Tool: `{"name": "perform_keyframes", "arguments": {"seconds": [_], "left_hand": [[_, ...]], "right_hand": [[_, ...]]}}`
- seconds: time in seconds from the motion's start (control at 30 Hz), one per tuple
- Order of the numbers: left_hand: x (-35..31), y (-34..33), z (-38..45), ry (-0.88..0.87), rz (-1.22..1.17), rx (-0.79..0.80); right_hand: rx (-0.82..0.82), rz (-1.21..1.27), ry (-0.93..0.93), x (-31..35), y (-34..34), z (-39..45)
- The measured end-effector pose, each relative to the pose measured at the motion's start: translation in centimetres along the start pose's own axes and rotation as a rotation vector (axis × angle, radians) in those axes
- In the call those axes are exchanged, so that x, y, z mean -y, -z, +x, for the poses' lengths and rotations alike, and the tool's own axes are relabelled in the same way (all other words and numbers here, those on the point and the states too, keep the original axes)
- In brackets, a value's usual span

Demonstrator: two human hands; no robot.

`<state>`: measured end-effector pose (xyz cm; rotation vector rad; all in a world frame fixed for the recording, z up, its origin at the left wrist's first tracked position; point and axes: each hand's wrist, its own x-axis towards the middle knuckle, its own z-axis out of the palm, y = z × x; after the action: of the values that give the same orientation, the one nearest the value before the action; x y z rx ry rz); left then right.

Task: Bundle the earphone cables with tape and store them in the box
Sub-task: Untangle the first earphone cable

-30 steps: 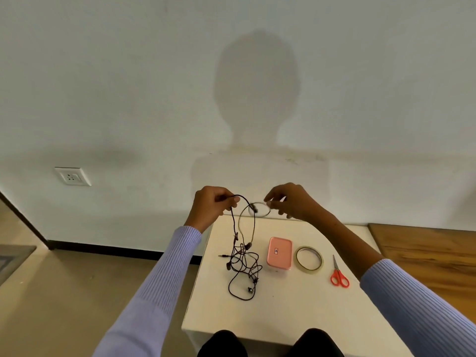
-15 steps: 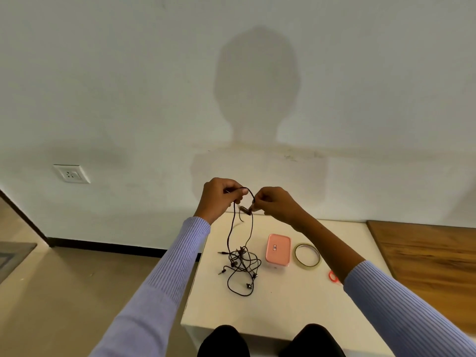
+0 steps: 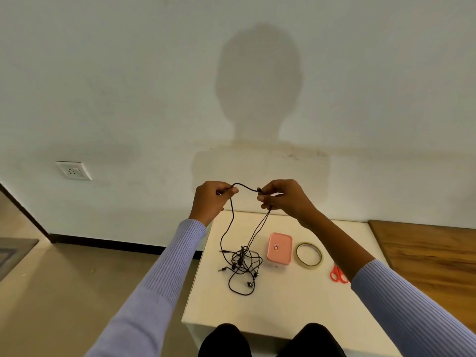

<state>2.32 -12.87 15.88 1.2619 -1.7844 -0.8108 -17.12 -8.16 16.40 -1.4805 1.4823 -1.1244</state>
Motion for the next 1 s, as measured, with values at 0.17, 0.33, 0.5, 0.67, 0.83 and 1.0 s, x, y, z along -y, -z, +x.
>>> {"name": "perform_keyframes", "arguments": {"seconds": [0.17,0.33,0.5,0.67,0.83,1.0], "left_hand": [[-1.6,-0.5,0.1,0.002,-0.194,0.027],[-1.7,0.2,-0.5,0.032,-0.370,0.067],[0.6,-0.2,-2.0,0.080,-0.244,0.308],[2.5,-3.5,-2.7,0.044,-0.076,0.346],[4.7,-3.8,-2.7,0.115,0.015,0.213],[4.3,-2.8,-1.4,0.072,0.025,0.159]], "right_hand": [[0.159,0.030,-0.020,1.8,-1.2,0.2],[0.131,0.030,0.047,2.2,-1.8,0.8],[0.081,0.187,0.073,4.0,-1.7,0.8],[0.046,0.221,0.178,5.8,-1.7,0.5],[-0.037,0.146,0.201,6.2,1.3,0.5],[0.009,-0.312,0.126,3.6,3.4,0.2]]}}
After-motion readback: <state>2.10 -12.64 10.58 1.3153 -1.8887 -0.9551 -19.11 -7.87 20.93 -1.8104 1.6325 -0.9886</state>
